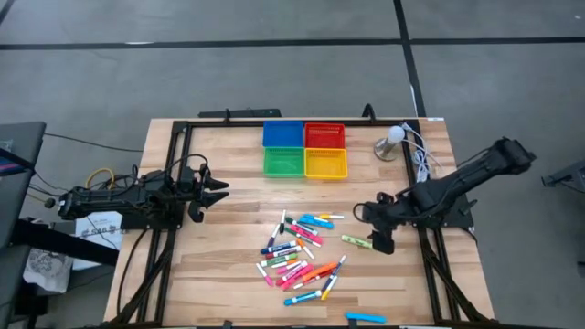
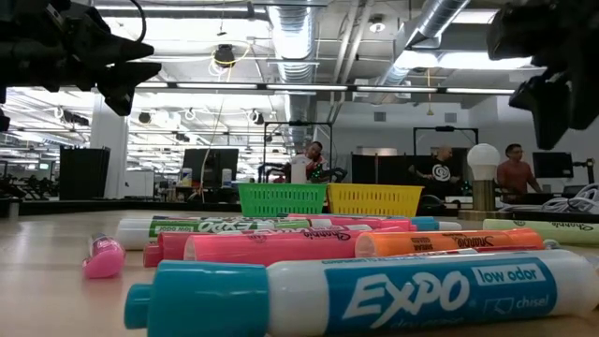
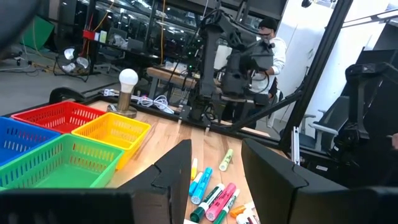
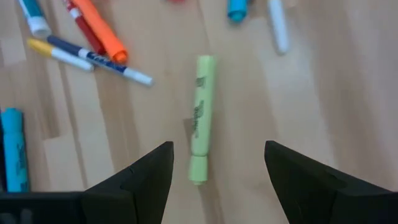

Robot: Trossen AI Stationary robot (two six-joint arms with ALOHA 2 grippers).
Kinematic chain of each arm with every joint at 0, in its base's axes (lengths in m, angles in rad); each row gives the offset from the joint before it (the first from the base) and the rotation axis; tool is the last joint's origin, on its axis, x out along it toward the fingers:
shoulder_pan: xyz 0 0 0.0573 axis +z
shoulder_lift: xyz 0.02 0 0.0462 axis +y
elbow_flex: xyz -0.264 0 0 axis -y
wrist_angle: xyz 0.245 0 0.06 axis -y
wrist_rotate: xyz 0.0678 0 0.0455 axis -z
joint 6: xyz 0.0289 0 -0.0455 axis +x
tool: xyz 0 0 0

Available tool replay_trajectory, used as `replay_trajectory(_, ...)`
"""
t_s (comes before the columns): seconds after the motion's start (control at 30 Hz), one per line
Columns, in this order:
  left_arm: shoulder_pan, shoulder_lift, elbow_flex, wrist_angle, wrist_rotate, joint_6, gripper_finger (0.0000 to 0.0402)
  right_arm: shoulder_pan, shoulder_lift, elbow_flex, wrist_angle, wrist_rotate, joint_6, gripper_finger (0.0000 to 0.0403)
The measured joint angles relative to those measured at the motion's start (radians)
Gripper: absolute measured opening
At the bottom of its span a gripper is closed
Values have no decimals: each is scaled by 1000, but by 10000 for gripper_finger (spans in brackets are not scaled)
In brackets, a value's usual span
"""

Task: Pick & Place Markers
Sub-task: Put the light green marker in the red bin

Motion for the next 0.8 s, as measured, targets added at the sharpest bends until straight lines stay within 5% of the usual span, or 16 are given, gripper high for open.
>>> replay_trajectory(0.47, 0, 5, 0, 5, 0, 0, 141, 0, 268, 1, 67, 26, -67, 243)
replay_trajectory(0.8, 0, 7, 0, 13, 0, 0, 141, 7, 346, 0, 202, 24, -67, 243)
